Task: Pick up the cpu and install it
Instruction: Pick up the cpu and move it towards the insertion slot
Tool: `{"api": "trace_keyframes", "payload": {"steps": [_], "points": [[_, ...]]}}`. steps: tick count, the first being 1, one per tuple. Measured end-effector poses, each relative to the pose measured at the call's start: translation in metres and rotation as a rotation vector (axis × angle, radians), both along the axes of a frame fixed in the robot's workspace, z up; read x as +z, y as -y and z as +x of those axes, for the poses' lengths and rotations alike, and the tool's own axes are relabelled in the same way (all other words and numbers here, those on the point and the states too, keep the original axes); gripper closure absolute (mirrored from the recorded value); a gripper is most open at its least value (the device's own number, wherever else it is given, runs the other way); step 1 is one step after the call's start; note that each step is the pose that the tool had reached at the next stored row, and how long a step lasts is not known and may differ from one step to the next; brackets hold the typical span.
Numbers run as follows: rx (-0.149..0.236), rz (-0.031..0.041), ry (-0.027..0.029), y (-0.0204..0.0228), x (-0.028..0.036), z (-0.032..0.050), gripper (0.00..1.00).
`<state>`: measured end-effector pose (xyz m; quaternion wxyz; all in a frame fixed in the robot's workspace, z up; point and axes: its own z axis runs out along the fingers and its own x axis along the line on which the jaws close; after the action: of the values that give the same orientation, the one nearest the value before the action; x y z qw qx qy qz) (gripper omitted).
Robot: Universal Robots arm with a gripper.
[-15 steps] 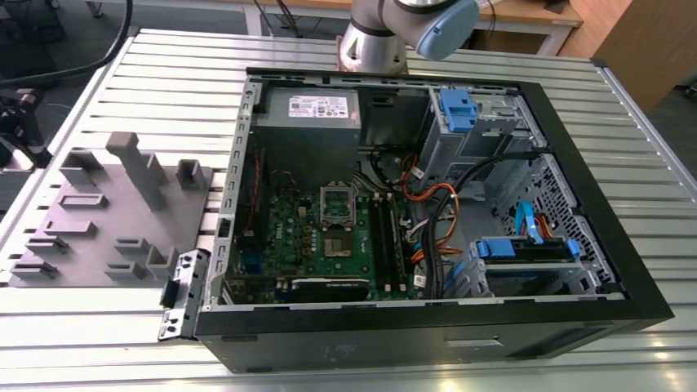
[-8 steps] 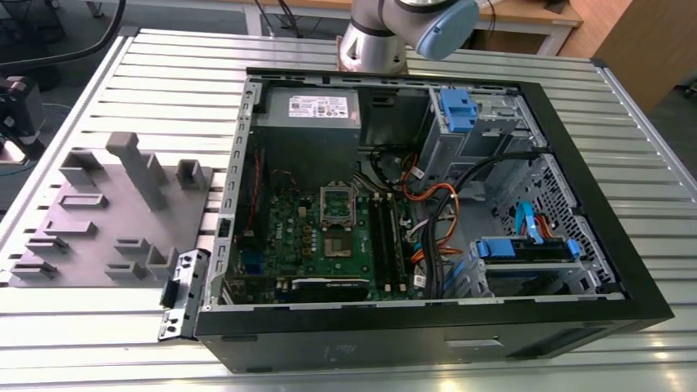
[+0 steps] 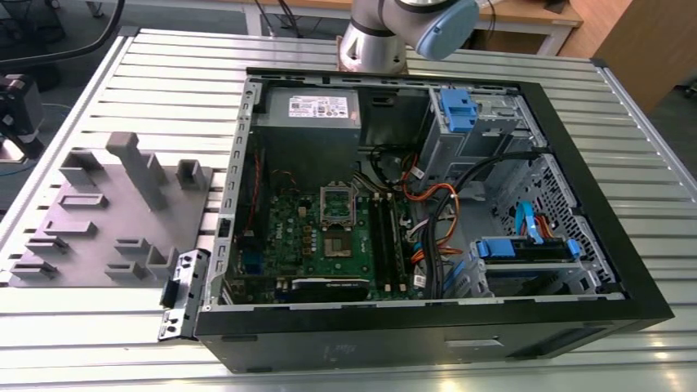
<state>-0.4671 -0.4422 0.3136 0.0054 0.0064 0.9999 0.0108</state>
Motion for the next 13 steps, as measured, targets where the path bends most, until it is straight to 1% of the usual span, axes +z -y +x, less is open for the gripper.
{"api": "trace_keyframes", "payload": {"steps": [9, 13], "points": [[0.000, 0.0001, 0.0002, 0.0000, 0.0011, 0.0000, 0.53], [0.000, 0.0000, 0.0000, 0.0000, 0.0029, 0.0000, 0.53]]}}
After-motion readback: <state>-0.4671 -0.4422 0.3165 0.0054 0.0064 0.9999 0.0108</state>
